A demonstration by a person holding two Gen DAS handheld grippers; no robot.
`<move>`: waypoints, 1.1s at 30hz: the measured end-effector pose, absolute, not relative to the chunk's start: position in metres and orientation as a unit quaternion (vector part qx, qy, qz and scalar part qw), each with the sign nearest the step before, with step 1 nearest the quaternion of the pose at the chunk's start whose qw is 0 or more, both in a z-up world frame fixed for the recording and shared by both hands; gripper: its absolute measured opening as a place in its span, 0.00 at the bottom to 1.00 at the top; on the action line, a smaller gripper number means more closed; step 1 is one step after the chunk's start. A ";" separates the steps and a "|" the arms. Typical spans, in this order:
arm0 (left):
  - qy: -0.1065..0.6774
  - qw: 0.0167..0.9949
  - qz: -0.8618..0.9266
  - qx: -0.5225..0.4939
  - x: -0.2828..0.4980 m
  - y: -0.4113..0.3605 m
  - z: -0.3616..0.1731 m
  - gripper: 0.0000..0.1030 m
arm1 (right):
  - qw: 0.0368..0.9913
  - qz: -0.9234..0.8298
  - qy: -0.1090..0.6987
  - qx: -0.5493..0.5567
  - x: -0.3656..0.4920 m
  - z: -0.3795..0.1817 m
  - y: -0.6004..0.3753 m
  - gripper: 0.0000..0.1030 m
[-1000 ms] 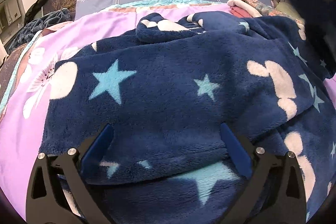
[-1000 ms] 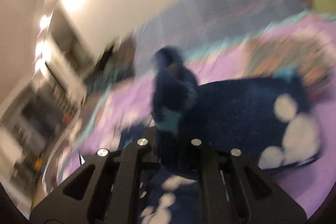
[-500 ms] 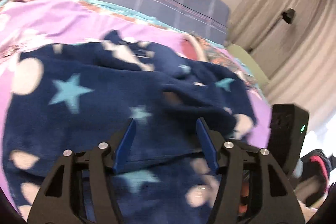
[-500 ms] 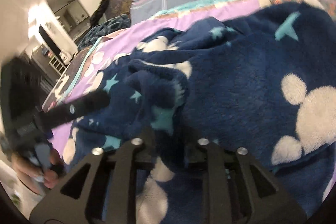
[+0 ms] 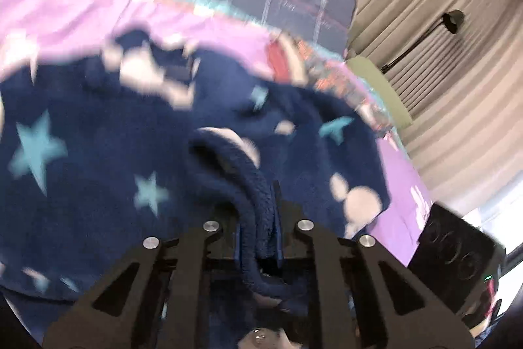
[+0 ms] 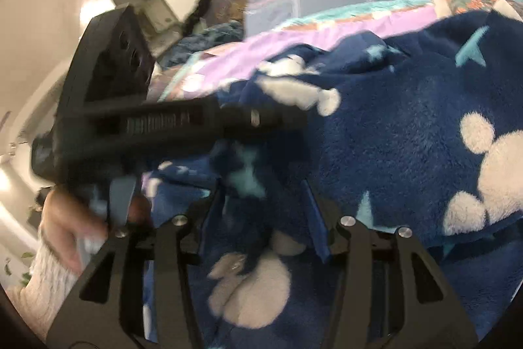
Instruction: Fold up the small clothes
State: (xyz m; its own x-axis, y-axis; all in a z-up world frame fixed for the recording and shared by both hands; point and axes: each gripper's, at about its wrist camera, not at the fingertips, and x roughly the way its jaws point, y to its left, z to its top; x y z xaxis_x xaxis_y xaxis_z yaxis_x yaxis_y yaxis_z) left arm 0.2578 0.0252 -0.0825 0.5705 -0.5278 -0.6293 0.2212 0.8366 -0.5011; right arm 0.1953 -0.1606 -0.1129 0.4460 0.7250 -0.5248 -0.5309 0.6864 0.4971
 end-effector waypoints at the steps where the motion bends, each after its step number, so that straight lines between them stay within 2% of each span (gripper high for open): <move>1: 0.388 0.881 -0.215 -0.166 0.255 0.027 -0.062 0.09 | 0.836 0.390 0.363 0.133 0.192 -0.109 -0.165 0.59; 3: 0.352 0.902 -0.211 -0.136 0.249 0.030 -0.031 0.09 | 0.831 0.408 0.354 0.132 0.194 -0.105 -0.172 0.61; 6: 0.312 0.925 -0.190 -0.101 0.240 0.046 0.009 0.09 | 0.853 0.328 0.377 0.152 0.209 -0.115 -0.190 0.61; 7: 0.310 0.929 -0.177 -0.095 0.237 0.057 0.016 0.09 | 0.856 0.273 0.407 0.164 0.220 -0.125 -0.197 0.54; 8: 0.311 0.932 -0.163 -0.091 0.235 0.067 0.019 0.09 | 0.851 0.249 0.427 0.179 0.227 -0.134 -0.202 0.42; 9: 0.318 0.934 -0.140 -0.088 0.233 0.080 0.017 0.09 | 0.846 0.239 0.435 0.194 0.229 -0.138 -0.206 0.41; 12: 0.340 0.934 -0.075 -0.076 0.233 0.114 0.001 0.09 | 0.855 0.238 0.431 0.164 0.224 -0.132 -0.197 0.48; 14: 0.365 0.929 -0.021 -0.062 0.235 0.138 -0.020 0.09 | 0.867 0.233 0.426 0.115 0.216 -0.128 -0.181 0.60; 17: 0.413 0.908 0.013 -0.068 0.242 0.169 -0.058 0.10 | 0.874 0.229 0.423 0.066 0.207 -0.123 -0.164 0.68; 20: 0.440 0.893 0.045 -0.082 0.245 0.182 -0.085 0.23 | 0.876 0.222 0.425 0.044 0.202 -0.121 -0.156 0.69; 23: 0.418 0.903 0.059 -0.073 0.235 0.181 -0.081 0.38 | 0.876 0.216 0.430 0.035 0.192 -0.112 -0.157 0.68; 26: 0.385 0.921 0.031 -0.045 0.227 0.164 -0.065 0.41 | 0.878 0.223 0.423 0.008 0.178 -0.095 -0.159 0.68; 28: 0.368 0.930 0.011 -0.021 0.221 0.147 -0.058 0.48 | 0.892 0.241 0.381 -0.033 0.162 -0.072 -0.155 0.68; 30: 0.368 0.930 -0.011 0.012 0.223 0.122 -0.064 0.49 | 0.908 0.232 0.343 -0.066 0.153 -0.056 -0.146 0.68; 31: 0.377 0.926 -0.015 0.024 0.226 0.116 -0.071 0.49 | 0.918 0.217 0.323 -0.081 0.153 -0.049 -0.142 0.66; 33: 0.412 0.910 -0.014 0.048 0.236 0.101 -0.101 0.49 | 0.922 0.190 0.326 -0.091 0.168 -0.052 -0.141 0.56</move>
